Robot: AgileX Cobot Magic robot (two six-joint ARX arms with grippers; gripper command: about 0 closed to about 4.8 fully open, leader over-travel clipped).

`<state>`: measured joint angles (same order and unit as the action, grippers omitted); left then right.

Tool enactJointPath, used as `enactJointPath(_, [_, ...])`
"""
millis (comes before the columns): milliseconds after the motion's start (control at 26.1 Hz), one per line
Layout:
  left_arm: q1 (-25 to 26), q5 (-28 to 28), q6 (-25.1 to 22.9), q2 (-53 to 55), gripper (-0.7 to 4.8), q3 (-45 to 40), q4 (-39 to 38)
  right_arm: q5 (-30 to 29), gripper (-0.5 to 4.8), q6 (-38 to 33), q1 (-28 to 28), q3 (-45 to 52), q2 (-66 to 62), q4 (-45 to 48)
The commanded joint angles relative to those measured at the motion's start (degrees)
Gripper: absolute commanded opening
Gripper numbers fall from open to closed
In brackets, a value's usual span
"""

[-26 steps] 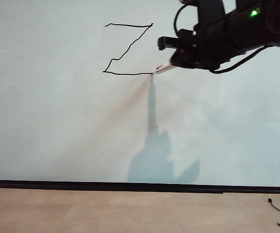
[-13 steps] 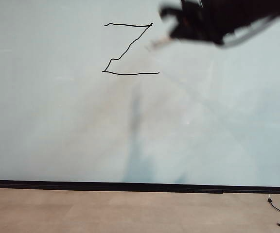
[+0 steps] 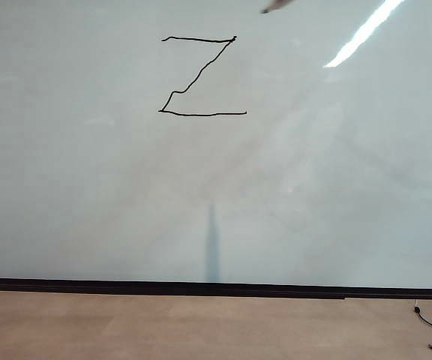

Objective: Pick up the pen on the shelf to the right of the whiteboard and write the letter Z.

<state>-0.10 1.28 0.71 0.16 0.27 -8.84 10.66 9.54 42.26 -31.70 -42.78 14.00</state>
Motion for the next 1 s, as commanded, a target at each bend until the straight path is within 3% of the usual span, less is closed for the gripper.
enactJointPath(38, [0.00, 0.02, -0.26, 0.02, -0.04, 0.11, 0.28, -0.26, -0.05, 1.07, 0.24, 5.81, 9.33, -1.77])
enactJointPath(230, [-0.02, 0.04, -0.26, 0.02, -0.05, 0.11, 0.31, -0.20, -0.05, 1.20, 0.31, 14.62, 26.71, -8.50])
enactJointPath(459, [0.00, 0.04, -0.26, 0.02, -0.04, 0.11, 0.33, 1.57, -0.05, 0.98, 0.28, 18.03, 43.04, -20.72])
enactJointPath(727, [-0.02, -0.02, -0.26, 0.02, -0.05, 0.11, 0.26, 2.12, -0.05, 0.24, -1.64, 20.02, 42.64, -22.53])
enactJointPath(995, [0.00, 0.02, -0.26, 0.02, -0.05, 0.11, 0.31, -3.65, -0.05, -3.48, -6.27, 26.05, 42.71, -16.26])
